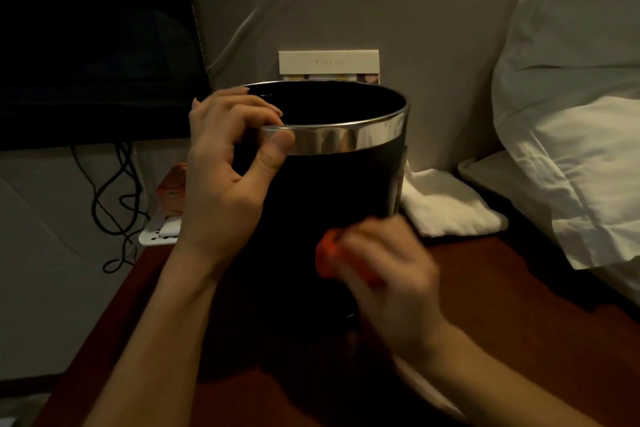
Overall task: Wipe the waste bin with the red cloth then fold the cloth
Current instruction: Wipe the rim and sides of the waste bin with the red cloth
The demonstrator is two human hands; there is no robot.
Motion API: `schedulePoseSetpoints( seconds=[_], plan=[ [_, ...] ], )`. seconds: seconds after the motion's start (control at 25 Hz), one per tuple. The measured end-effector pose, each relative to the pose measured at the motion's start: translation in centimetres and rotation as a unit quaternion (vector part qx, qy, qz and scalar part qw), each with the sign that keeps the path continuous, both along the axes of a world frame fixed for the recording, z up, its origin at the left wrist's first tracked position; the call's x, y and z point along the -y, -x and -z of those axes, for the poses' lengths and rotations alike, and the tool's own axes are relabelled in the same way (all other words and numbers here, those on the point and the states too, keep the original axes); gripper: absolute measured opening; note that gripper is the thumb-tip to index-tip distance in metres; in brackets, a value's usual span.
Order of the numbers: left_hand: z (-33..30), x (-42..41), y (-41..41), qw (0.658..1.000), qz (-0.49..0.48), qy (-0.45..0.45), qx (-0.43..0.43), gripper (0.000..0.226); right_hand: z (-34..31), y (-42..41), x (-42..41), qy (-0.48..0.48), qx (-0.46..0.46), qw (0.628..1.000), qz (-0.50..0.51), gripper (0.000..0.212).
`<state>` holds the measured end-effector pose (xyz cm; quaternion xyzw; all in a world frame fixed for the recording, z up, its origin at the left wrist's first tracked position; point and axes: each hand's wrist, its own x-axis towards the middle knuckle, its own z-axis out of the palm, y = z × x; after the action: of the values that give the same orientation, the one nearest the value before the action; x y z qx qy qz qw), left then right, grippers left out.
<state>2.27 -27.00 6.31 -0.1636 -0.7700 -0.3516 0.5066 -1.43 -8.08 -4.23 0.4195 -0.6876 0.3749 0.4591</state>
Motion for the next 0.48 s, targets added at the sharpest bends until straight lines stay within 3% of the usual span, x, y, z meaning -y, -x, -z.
schedulePoseSetpoints(
  seconds=[0.08,0.12,0.2,0.32,0.48],
  plan=[
    [0.1,0.0,0.1,1.0,0.006,0.003,-0.001,0.005,3.1,0.3,-1.5,-0.086,-0.017,0.996,-0.024,0.014],
    [0.1,0.1,0.1,1.0,0.007,0.005,-0.001,0.005,3.0,0.8,-2.1,-0.079,0.005,0.996,-0.034,0.012],
    [0.1,0.0,0.1,1.0,0.009,0.003,-0.003,0.006,0.9,1.4,-2.8,0.006,0.089,0.996,-0.02,0.012],
    [0.2,0.0,0.2,1.0,0.007,0.001,-0.007,0.006,-4.0,2.0,-2.1,0.171,0.197,0.965,-0.013,0.008],
    [0.2,0.2,0.3,1.0,0.015,0.001,-0.005,0.007,-8.0,3.0,-0.8,0.295,0.198,0.934,-0.03,0.004]
  ],
)
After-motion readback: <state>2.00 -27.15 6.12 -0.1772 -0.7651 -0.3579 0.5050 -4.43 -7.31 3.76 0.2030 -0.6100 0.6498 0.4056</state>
